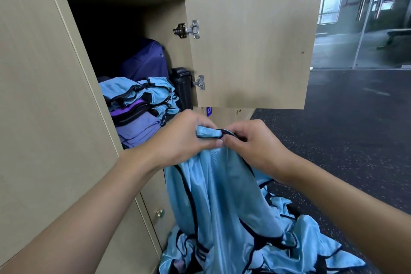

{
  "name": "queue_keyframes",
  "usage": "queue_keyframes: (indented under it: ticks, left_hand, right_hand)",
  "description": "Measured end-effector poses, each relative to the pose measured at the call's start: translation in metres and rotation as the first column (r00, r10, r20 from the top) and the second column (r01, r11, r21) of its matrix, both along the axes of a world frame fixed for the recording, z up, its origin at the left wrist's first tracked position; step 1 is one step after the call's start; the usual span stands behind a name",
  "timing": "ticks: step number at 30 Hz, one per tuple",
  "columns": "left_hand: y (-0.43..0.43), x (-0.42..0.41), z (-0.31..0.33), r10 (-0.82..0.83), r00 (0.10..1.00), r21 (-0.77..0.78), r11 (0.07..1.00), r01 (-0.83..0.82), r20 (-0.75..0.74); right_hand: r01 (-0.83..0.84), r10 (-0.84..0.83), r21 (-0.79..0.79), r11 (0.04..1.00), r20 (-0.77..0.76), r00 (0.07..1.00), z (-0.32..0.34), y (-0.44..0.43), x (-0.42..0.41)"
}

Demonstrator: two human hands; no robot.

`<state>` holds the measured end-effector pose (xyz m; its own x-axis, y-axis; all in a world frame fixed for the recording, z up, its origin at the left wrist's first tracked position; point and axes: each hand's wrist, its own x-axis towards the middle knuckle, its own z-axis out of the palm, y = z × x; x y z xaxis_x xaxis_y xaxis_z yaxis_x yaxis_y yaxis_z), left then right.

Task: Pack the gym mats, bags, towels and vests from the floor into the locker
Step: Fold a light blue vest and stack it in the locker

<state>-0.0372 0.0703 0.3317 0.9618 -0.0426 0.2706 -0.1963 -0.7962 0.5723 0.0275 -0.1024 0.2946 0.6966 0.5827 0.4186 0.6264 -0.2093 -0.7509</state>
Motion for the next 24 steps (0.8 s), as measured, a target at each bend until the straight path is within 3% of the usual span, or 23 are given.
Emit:
queue_keyframes:
  ticks: [3, 8, 11, 14, 19, 24]
  left_hand:
    - [0.004, -0.004, 0.008, 0.081, 0.996, 0.032, 0.996, -0.082, 0.04]
    - [0.024, -0.006, 0.017, 0.273, 0.944, 0.273, 0.909, -0.316, 0.182]
    - [0.011, -0.009, 0.013, 0.113, 0.988, 0.139, 0.982, -0.127, 0.103]
    - [0.001, -0.003, 0.001, -0.066, 0.998, 0.01, 0.998, 0.066, 0.004]
    - [0.0, -0.003, 0.002, 0.021, 0.998, -0.071, 0.997, -0.016, 0.066]
    - [0.006, -0.007, 0.011, 0.126, 0.982, -0.155, 0.982, -0.104, 0.139]
  right_hand:
    - [0.019, -0.02, -0.031, 0.999, -0.042, 0.999, -0.001, -0.001, 0.003]
    - [0.025, -0.03, -0.05, 0.998, -0.103, 0.994, 0.0, -0.006, 0.005]
    - [0.009, -0.008, 0.01, 1.0, -0.122, 0.993, 0.001, -0.004, 0.002]
    - [-0.014, 0.022, 0.066, 0.998, -0.123, 0.992, 0.004, -0.002, -0.002]
    - [-0.03, 0.047, 0.127, 0.991, -0.137, 0.989, 0.006, -0.004, -0.004]
    - [0.072, -0.058, 0.057, 0.996, -0.219, 0.974, 0.006, -0.012, 0.003]
